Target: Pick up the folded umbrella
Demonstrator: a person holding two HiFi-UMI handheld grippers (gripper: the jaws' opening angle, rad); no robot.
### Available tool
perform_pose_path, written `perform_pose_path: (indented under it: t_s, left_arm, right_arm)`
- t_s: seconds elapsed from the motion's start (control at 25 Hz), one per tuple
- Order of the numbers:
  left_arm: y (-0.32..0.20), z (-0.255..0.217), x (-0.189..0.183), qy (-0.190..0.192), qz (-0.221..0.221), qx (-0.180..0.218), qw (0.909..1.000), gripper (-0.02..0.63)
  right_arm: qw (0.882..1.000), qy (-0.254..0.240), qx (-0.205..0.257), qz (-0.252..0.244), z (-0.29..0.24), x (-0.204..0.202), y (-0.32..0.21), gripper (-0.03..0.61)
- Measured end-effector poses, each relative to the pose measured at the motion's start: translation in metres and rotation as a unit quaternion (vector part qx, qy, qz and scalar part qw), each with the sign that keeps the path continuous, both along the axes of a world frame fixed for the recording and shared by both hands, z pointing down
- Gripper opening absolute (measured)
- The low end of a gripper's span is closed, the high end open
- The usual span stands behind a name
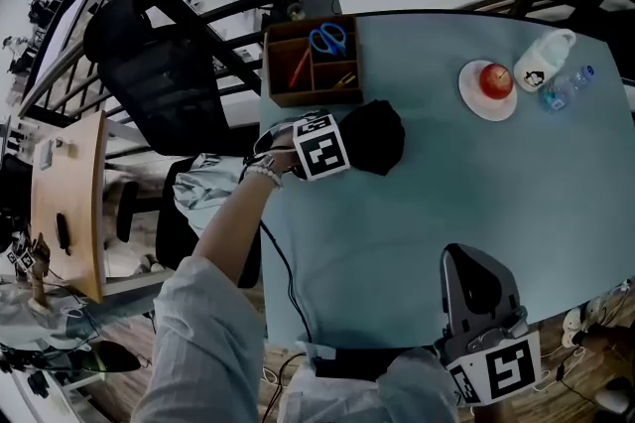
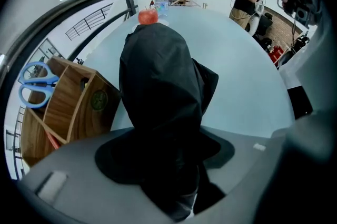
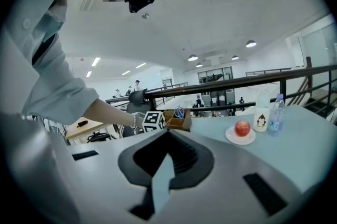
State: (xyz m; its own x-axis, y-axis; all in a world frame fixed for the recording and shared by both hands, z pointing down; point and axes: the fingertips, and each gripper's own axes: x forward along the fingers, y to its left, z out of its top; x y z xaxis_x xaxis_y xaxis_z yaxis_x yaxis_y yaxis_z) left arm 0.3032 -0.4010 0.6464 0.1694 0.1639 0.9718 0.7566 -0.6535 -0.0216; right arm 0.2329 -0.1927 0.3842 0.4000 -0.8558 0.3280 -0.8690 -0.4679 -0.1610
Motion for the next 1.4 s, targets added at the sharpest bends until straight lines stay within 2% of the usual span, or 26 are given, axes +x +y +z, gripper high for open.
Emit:
perform_pose_path:
  t_s: [0.24,0.36,0.52,0.68,0.88,1.0,1.24,1.4]
  left_arm:
    - [0.010,-0.035,0.003,0.039,-0.030,-0.037,0.9981,0.278]
    - [0.016,-0.059,0.005,0.071,-0.040,-0.051,0.9953,0.279]
    - [0.021,-0.096,0.008,0.118,-0.068,-0.065,0.9885,0.279]
    - [0.027,-0.133,0.008,0.159,-0.108,-0.085,0.9776,0.279]
    - [0.036,-0.174,-0.005,0.214,-0.139,-0.116,0.9599,0.279]
    - [0.042,-0.204,-0.013,0.238,-0.164,-0.145,0.9462,0.279]
    - [0.055,-0.256,-0.034,0.296,-0.198,-0.193,0.9142,0.279]
    - [0.067,-0.290,-0.046,0.337,-0.222,-0.223,0.8871,0.279]
  right_arm:
    - [1.000,0.014,0.003,0.001,-0.013,-0.008,0.004,-0.002]
    - [1.000,0.023,0.009,0.002,-0.022,-0.013,0.005,-0.002]
    - [0.999,0.039,0.018,0.000,-0.039,-0.014,0.008,-0.002]
    - [0.998,0.059,0.022,0.000,-0.058,-0.011,0.015,-0.002]
    - [0.997,0.075,0.029,0.005,-0.070,-0.014,0.023,-0.002]
    - [0.996,0.085,0.034,0.007,-0.080,-0.011,0.026,-0.002]
    - [0.993,0.107,0.046,0.008,-0.097,-0.003,0.030,-0.002]
    - [0.991,0.121,0.053,0.009,-0.106,0.005,0.035,-0.002]
